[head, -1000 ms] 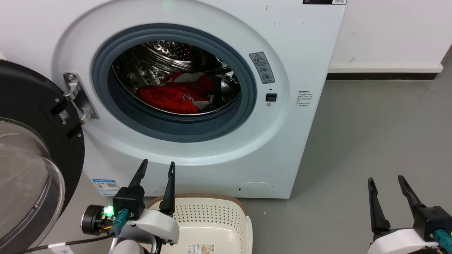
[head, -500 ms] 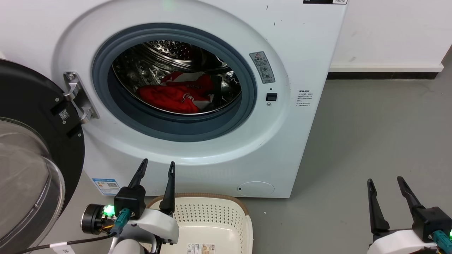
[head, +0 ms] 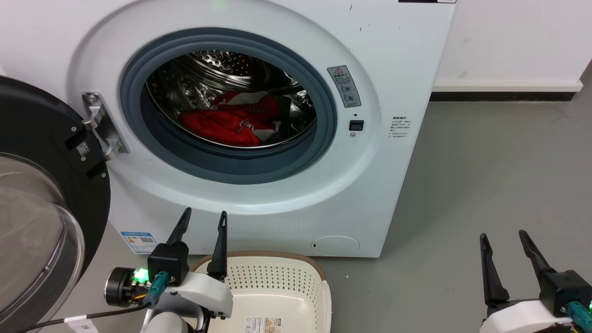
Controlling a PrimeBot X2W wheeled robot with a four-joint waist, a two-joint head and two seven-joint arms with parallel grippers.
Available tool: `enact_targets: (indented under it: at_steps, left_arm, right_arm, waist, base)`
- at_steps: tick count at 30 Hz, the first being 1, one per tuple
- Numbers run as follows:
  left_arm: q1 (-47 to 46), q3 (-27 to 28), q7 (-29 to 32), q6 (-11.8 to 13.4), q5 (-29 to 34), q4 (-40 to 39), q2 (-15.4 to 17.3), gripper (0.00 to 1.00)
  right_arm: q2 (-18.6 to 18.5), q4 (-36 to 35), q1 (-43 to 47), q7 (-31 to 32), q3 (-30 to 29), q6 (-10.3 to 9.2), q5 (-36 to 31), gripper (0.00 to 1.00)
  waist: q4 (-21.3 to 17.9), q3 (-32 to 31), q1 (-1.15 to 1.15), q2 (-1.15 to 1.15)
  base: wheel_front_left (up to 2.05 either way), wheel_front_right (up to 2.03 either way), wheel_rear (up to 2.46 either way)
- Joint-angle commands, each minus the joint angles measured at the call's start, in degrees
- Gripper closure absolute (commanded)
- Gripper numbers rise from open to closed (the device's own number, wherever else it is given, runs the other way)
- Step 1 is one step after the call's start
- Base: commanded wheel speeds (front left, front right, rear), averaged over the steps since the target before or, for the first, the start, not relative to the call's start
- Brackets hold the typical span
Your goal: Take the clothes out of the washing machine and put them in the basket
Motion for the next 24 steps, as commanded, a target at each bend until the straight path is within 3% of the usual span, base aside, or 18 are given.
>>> enact_targets:
  at_steps: [1,15,24]
  left_arm:
    - [-0.6,0.2,-0.2,0.5,0.0,0.2,0.1,0.00]
    - [-12.2,3.0,-0.1,1.1,-1.1,5.0,1.2,0.00]
    - [-25.2,4.5,-0.1,1.3,-0.8,11.6,4.4,0.00]
  right_arm:
    - [0.1,-0.3,0.2,0.2,0.2,-0.04,0.3,0.00]
    - [0.1,-4.4,-5.2,1.2,2.8,-0.04,0.0,0.00]
    - [0.1,-6.6,-10.1,1.5,5.7,-0.04,0.4,0.00]
  waist:
    - [-0.1,0.2,0.00,0.00]
    - [-2.5,11.4,0.00,0.00]
    - [-6.1,21.8,0.00,0.00]
  base:
    - [0.00,0.00,0.00]
    - [0.00,0.00,0.00]
    - [0.00,0.00,0.00]
